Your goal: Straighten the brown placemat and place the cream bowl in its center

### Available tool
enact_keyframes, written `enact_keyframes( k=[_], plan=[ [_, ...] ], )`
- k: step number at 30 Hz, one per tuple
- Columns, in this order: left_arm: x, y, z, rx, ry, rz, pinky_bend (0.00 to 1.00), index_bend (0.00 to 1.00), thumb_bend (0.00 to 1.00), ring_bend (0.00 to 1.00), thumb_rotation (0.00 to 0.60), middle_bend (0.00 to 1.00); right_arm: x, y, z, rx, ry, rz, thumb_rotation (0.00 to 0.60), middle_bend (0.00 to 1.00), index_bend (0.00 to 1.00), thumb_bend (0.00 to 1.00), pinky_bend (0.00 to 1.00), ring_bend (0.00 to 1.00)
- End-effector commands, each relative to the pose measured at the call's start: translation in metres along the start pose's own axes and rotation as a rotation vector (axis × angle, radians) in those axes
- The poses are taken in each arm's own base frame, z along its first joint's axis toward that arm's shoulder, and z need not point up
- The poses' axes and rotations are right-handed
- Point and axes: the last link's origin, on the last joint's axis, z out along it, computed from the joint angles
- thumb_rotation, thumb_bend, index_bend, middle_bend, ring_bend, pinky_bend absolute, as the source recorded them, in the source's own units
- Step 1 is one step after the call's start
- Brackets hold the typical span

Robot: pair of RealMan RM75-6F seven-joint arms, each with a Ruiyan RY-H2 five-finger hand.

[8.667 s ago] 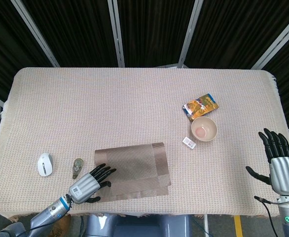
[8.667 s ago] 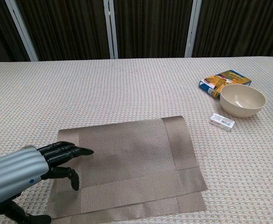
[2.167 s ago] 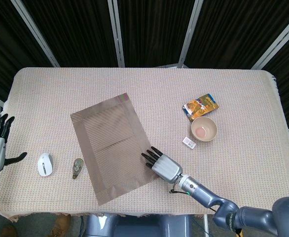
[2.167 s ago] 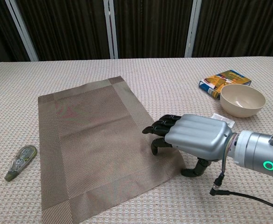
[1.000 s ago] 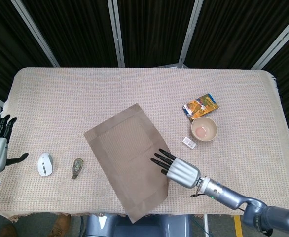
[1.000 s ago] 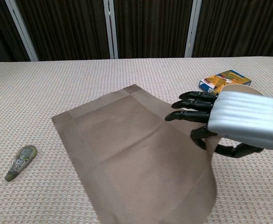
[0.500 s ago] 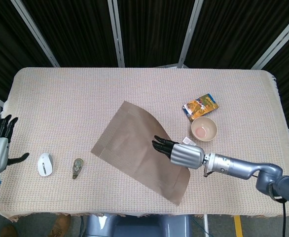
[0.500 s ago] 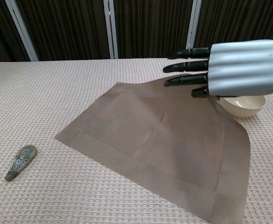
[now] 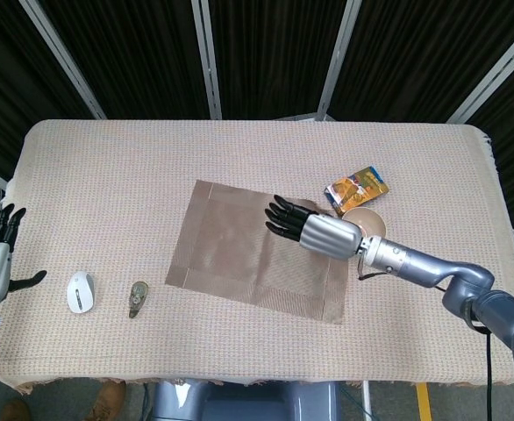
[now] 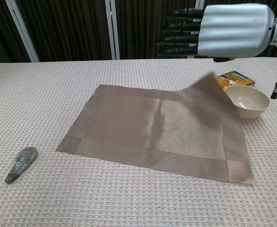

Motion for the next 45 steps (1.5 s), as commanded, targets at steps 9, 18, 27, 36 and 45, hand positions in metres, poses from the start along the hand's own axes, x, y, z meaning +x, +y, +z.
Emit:
enact_keyframes(
  k=[9,18,27,36,45],
  plan=[
    [-0.008,0.012,-0.001,-0.108,-0.011,-0.014,0.0,0.0,0.0,0.0,0.6,0.0,0.022,0.007,-0.104,-0.622,-0.091,0.515,0.6,0.0,0.0,0.0,0.0,0.0],
    [-0.035,0.034,0.01,-0.286,-0.071,-0.052,0.0,0.07,0.0,0.0,0.6,0.0,0.058,-0.02,-0.18,-0.893,-0.204,0.865,0.6,0.0,0.0,0.0,0.0,0.0],
    [-0.076,0.089,0.029,-0.47,-0.168,-0.064,0.0,0.25,0.02,0.0,0.6,0.0,0.081,-0.05,-0.219,-1.075,-0.262,1.043,0.6,0.0,0.0,0.0,0.0,0.0],
    [-0.099,0.117,0.039,-0.504,-0.206,-0.023,0.0,0.3,0.08,0.0,0.6,0.0,0.083,-0.061,-0.225,-1.105,-0.282,1.043,0.6,0.0,0.0,0.0,0.0,0.0],
    [-0.129,0.141,0.04,-0.523,-0.283,-0.021,0.0,0.33,0.09,0.0,0.6,0.0,0.08,-0.062,-0.221,-1.087,-0.285,1.03,0.6,0.0,0.0,0.0,0.0,0.0]
  ],
)
